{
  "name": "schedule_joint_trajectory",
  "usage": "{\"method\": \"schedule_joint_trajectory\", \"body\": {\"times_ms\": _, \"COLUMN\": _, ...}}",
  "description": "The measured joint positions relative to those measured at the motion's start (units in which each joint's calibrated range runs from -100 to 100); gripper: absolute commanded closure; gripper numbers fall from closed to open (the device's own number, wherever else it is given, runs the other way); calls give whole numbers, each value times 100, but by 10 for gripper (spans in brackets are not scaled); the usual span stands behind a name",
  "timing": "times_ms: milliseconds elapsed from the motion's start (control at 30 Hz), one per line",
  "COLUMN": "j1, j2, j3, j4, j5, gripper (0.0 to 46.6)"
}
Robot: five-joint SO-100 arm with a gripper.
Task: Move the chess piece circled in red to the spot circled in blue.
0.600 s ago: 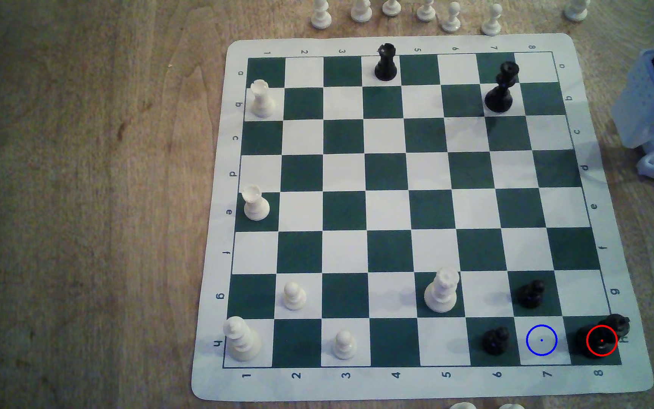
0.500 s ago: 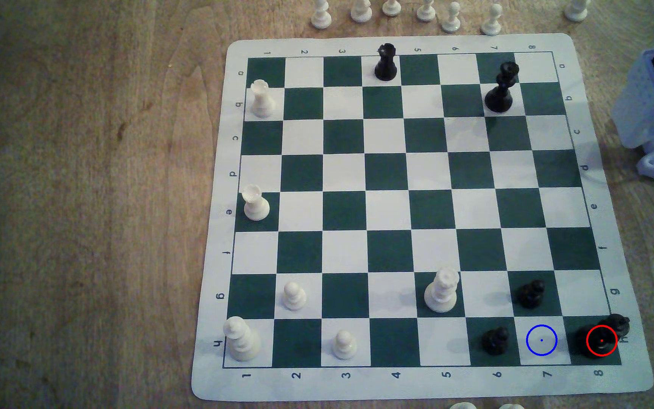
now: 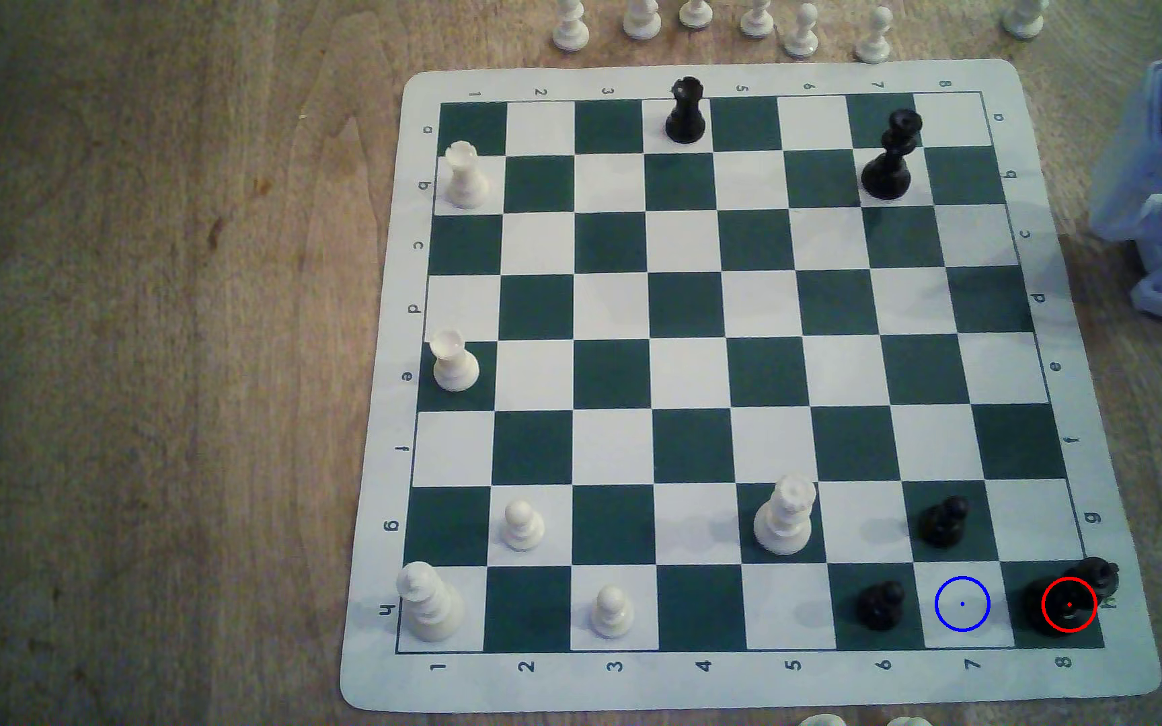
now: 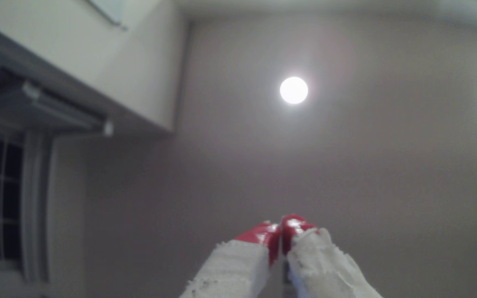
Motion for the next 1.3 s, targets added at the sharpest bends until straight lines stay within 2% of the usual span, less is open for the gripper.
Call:
{"method": "schedule_joint_trajectory", "body": {"times_ms": 600, "j1": 0, "j2": 0, "j3": 0, "j4": 0, "j5": 0, "gripper": 464}}
{"method": "schedule_joint_trajectory", "body": {"times_ms": 700, "j1": -214, "j2": 0, "j3": 0, "j4": 40, "j5": 0, "gripper": 464}}
{"method": "schedule_joint_trajectory", "body": {"times_ms": 767, "j1": -671, "j2": 17, "j3": 0, "j4": 367, "j5": 5, "gripper": 464}}
{"method": "schedule_joint_trajectory", "body": {"times_ms": 900, "j1": -1136, "j2": 17, "j3": 0, "j4": 1315, "j5": 5, "gripper": 464}}
{"method": "schedule_joint_trajectory", "body": {"times_ms": 1033, "j1": -1313, "j2": 17, "j3": 0, "j4": 2375, "j5": 24, "gripper": 464}}
{"method": "schedule_joint_trajectory", "body": {"times_ms": 1167, "j1": -1519, "j2": 17, "j3": 0, "j4": 4319, "j5": 537, "gripper": 464}}
{"method": "schedule_joint_trajectory", "body": {"times_ms": 1200, "j1": -1534, "j2": 17, "j3": 0, "j4": 5267, "j5": 689, "gripper": 464}}
{"method": "schedule_joint_trajectory", "body": {"times_ms": 1300, "j1": -1534, "j2": 8, "j3": -63, "j4": 6558, "j5": 772, "gripper": 464}}
